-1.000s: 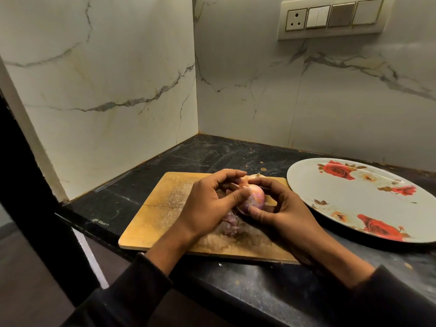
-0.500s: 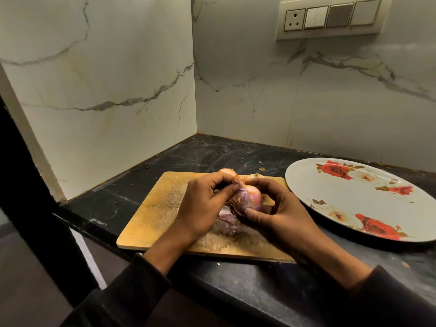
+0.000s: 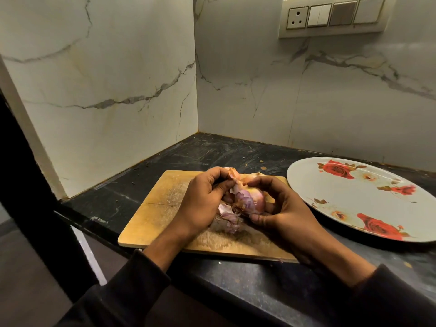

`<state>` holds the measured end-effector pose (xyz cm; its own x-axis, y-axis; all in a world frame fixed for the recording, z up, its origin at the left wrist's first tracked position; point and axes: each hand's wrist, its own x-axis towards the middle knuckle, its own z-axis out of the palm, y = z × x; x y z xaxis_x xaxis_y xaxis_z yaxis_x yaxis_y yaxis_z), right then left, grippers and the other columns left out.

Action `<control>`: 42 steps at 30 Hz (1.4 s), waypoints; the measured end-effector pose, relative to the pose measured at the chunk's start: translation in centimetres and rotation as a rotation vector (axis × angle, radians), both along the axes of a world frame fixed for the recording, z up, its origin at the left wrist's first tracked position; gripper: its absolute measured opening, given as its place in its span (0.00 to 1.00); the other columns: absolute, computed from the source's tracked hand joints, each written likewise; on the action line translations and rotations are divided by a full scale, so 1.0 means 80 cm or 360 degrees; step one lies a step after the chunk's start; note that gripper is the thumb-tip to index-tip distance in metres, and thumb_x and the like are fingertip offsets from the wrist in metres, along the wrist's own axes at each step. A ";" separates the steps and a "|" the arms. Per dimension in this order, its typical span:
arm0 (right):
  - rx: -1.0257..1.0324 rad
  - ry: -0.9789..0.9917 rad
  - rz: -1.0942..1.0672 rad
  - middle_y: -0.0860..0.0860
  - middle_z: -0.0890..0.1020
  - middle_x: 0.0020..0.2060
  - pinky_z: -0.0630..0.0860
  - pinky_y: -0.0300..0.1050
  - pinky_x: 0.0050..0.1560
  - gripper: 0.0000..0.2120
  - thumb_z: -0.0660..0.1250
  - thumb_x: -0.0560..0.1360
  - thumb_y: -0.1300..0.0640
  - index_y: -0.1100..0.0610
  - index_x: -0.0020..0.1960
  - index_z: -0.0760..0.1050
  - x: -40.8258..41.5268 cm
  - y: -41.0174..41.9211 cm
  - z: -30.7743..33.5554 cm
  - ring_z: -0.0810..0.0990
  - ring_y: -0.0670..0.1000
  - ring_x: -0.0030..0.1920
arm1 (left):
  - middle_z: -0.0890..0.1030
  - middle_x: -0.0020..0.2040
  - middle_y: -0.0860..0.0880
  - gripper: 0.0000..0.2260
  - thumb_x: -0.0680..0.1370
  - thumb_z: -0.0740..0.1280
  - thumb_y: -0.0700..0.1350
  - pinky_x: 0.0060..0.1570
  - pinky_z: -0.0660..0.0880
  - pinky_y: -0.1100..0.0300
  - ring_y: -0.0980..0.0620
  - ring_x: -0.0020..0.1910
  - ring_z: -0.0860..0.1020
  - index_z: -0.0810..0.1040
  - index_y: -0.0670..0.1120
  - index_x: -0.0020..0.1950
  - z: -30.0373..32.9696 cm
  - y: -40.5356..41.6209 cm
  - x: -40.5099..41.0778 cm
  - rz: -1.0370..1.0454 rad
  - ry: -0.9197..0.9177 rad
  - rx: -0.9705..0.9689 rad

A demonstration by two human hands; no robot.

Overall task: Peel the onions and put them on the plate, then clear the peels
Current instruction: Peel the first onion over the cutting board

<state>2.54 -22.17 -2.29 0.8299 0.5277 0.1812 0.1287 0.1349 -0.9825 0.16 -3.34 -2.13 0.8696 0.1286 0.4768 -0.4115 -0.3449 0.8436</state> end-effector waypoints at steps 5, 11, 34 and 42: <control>0.0088 0.0058 0.0046 0.52 0.81 0.63 0.81 0.56 0.59 0.28 0.68 0.70 0.81 0.54 0.60 0.79 -0.001 0.002 -0.002 0.84 0.56 0.59 | 0.83 0.39 0.57 0.12 0.83 0.63 0.37 0.43 0.79 0.63 0.60 0.40 0.81 0.79 0.52 0.47 0.002 -0.002 -0.001 -0.0041 0.0063 -0.0022; 0.0135 0.0167 0.0129 0.52 0.82 0.62 0.80 0.58 0.60 0.29 0.64 0.72 0.82 0.53 0.60 0.80 0.001 0.002 -0.001 0.84 0.58 0.60 | 0.83 0.42 0.52 0.09 0.83 0.61 0.37 0.43 0.79 0.64 0.57 0.41 0.80 0.79 0.47 0.49 0.004 -0.003 -0.002 -0.0070 0.0118 -0.0136; 0.0042 0.0125 0.0033 0.50 0.83 0.61 0.78 0.61 0.63 0.27 0.68 0.73 0.75 0.53 0.66 0.76 0.001 0.000 0.000 0.83 0.56 0.61 | 0.86 0.43 0.53 0.06 0.78 0.71 0.39 0.38 0.78 0.66 0.58 0.42 0.84 0.87 0.47 0.51 0.000 0.003 -0.003 0.0105 -0.0042 0.0057; 0.0203 0.0156 -0.0009 0.53 0.82 0.61 0.82 0.54 0.58 0.23 0.67 0.73 0.71 0.52 0.64 0.78 0.004 -0.001 -0.002 0.83 0.57 0.60 | 0.82 0.43 0.59 0.13 0.84 0.61 0.41 0.37 0.73 0.73 0.66 0.42 0.80 0.79 0.57 0.49 0.001 -0.001 -0.003 0.0252 -0.0035 0.0197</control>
